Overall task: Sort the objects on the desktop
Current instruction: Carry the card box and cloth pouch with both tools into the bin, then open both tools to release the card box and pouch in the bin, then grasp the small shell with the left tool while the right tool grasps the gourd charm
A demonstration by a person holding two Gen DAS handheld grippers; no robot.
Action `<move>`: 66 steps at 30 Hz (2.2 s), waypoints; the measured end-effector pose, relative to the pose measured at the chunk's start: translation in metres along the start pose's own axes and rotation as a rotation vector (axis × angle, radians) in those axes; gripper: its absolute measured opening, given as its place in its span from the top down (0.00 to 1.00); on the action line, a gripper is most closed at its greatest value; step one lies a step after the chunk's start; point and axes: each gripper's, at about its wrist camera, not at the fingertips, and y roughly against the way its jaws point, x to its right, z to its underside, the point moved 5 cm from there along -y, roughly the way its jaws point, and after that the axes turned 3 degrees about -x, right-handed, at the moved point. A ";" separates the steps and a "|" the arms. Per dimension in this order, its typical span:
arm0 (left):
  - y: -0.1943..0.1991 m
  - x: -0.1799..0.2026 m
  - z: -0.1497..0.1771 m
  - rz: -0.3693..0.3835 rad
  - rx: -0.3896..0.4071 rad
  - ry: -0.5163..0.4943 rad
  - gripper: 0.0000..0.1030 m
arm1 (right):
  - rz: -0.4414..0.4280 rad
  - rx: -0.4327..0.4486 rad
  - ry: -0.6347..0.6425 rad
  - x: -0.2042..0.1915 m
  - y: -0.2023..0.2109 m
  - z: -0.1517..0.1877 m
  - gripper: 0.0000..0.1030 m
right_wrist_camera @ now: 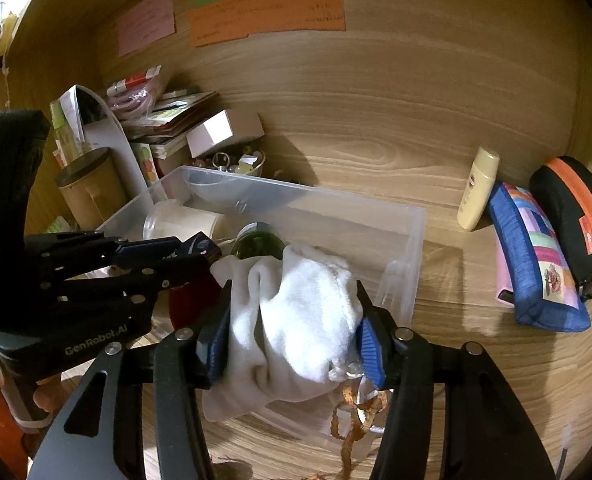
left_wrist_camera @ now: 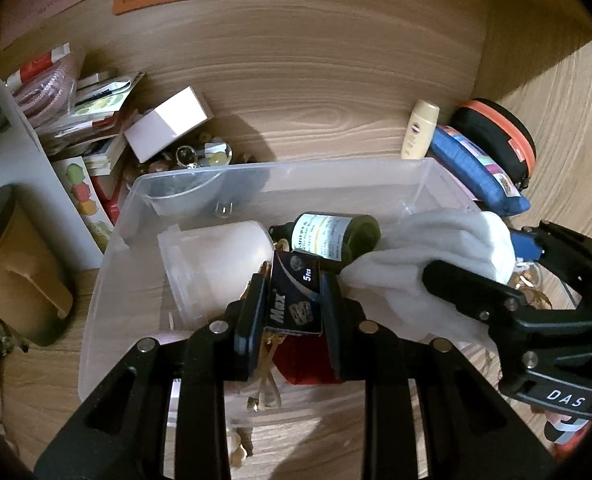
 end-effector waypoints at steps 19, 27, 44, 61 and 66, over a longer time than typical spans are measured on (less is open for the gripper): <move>0.026 0.007 0.003 -0.032 0.056 -0.017 0.49 | 0.031 0.051 0.004 0.000 0.016 -0.006 0.29; 0.052 0.002 0.006 -0.071 0.119 -0.027 0.36 | 0.070 0.108 0.027 -0.004 0.041 -0.009 0.20; 0.089 -0.022 0.023 -0.142 0.199 0.015 0.08 | 0.121 0.140 0.017 -0.001 0.075 0.004 0.07; 0.069 -0.059 0.073 -0.147 0.065 0.073 0.05 | 0.139 -0.001 0.041 -0.014 0.073 0.073 0.07; 0.055 -0.056 0.089 -0.139 0.012 0.039 0.05 | 0.068 -0.052 0.038 -0.027 0.064 0.092 0.09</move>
